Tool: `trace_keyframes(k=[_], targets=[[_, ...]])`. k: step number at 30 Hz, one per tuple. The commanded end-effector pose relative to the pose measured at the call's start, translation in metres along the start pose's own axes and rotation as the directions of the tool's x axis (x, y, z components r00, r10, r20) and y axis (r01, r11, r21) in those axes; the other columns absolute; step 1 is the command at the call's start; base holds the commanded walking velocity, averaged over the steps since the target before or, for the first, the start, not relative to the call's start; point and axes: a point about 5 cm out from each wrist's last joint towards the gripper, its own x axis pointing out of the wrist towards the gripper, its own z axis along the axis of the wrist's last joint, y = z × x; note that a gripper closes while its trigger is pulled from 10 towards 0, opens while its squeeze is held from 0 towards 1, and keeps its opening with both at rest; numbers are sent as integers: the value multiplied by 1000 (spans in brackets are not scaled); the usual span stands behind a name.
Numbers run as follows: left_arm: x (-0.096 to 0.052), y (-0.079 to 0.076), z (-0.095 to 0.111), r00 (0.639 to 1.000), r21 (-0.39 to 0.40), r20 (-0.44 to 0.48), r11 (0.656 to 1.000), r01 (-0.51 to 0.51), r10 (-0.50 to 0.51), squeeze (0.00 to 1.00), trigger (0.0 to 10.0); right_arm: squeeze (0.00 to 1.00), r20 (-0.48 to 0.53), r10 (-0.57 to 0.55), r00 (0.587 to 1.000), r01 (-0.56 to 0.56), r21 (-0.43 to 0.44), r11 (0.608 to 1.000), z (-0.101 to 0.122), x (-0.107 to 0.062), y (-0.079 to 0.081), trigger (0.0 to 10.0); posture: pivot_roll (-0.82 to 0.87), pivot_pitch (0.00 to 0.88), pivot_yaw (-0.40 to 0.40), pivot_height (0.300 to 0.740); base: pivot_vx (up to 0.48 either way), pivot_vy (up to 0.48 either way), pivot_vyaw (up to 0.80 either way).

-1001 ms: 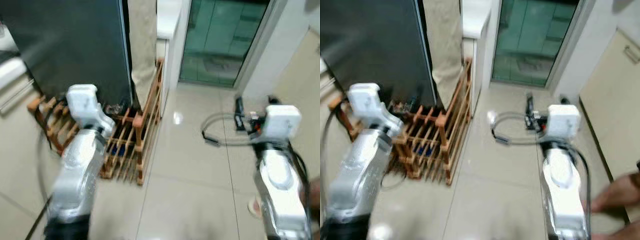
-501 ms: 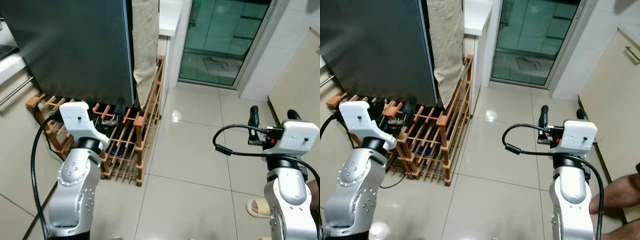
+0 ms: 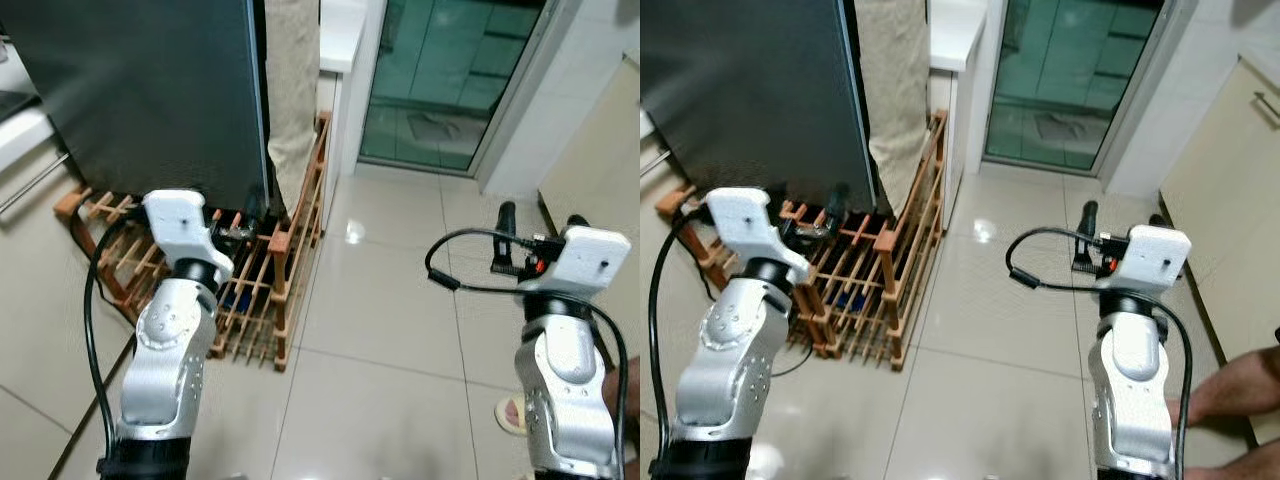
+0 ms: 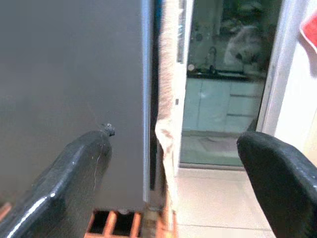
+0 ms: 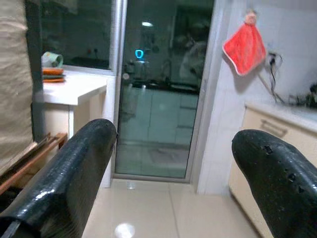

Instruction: Restocking fridge

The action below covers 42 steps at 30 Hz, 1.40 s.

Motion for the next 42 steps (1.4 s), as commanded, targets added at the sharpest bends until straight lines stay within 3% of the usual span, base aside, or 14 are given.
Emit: trace_keyframes(k=[1, 11, 12, 17, 27, 35, 42], targets=[[-1, -1, -4, 1000, 43, -5, 999, 5, -5, 0, 10000, 0, 12, 22, 1000, -22, -31, 999, 0, 0, 2, 10000, -81, 0, -12, 740, 0, 0, 0], [3, -2, -5, 1000, -18, -7, 1000, 23, -23, 0, 10000, 0, -34, 52, 998, -53, -35, 998, -10, -3, 7, 10000, -80, 0, -13, 740, 0, 0, 0], [5, -1, 0, 1000, -58, 13, 998, 6, -5, 0, 10000, 0, -25, 60, 998, -61, -42, 997, -8, -1, 8, 10000, -80, 0, -13, 740, 277, 0, 0], [10, 3, 4, 999, -101, 13, 994, -48, 49, 0, 10000, 0, 8, 72, 997, -72, -52, 996, -2, 1, 10, 10000, -86, 0, -12, 740, 429, 0, 0], [12, -4, -1, 1000, -97, -17, 995, -25, 23, 0, 10000, 0, -20, 83, 996, -84, -56, 995, -8, 3, 13, 10000, -86, 0, -10, 740, 468, 0, 0], [14, 0, -11, 994, -95, -80, 992, -78, 71, 0, 10000, 0, -38, 126, 991, -128, -40, 991, -12, 8, 20, 10000, -81, 0, -7, 740, 434, 0, 0], [14, 3, -13, 993, -99, -91, 991, -88, 79, 0, 10000, 0, -38, 150, 988, -151, -42, 988, -12, 10, 24, 10000, -78, 0, -11, 740, 0, 0, 0]])
